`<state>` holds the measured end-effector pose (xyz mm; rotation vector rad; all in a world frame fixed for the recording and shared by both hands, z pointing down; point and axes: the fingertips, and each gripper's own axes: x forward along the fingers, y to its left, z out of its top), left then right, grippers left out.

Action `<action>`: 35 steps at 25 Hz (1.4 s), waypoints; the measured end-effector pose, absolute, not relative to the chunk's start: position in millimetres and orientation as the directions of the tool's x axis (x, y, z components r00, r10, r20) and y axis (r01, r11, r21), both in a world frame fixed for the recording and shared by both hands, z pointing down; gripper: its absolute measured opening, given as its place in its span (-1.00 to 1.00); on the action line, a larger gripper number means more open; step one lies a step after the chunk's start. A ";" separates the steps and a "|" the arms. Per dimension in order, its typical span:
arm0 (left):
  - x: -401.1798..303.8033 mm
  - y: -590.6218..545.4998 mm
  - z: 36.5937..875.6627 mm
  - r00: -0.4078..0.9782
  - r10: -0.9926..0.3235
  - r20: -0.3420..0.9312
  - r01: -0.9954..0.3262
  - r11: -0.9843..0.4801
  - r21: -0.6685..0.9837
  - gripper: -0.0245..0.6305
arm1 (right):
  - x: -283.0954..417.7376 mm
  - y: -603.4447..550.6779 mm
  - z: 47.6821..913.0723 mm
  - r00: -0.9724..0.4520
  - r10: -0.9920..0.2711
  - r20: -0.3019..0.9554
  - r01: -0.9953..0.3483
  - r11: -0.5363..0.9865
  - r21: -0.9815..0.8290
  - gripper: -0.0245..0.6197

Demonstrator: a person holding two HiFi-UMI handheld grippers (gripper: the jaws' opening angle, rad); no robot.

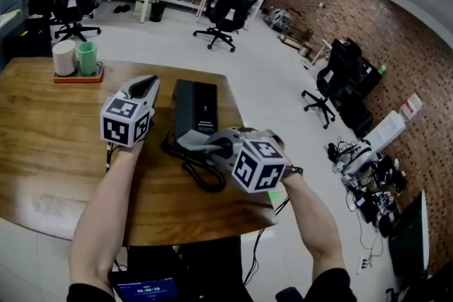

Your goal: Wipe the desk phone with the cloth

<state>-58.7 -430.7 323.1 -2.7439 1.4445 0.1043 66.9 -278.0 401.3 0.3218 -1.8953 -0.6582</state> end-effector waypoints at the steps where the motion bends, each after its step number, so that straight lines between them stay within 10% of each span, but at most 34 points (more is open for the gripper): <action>1: -58.9 -430.6 323.0 0.564 -0.822 -0.078 -0.825 -0.565 -0.004 -0.92 | 68.0 -292.2 387.0 -0.436 -0.541 0.719 0.012 0.796 0.606 -0.85; 6: -59.7 -431.4 325.1 0.563 -0.823 -0.074 -0.825 -0.565 -0.002 -0.92 | 79.9 -391.3 320.2 -0.435 -0.770 0.466 -0.367 0.624 0.690 -0.85; 11: -59.4 -430.7 325.7 0.561 -0.824 -0.077 -0.826 -0.563 0.003 -0.92 | 79.9 -453.1 319.8 -0.368 -0.817 0.444 -0.471 0.576 0.668 -0.85; 35: -58.8 -431.2 324.9 0.569 -0.819 -0.076 -0.821 -0.571 -0.003 -0.92 | 75.8 -273.1 409.7 -0.371 -0.459 0.807 0.135 0.834 0.536 -0.85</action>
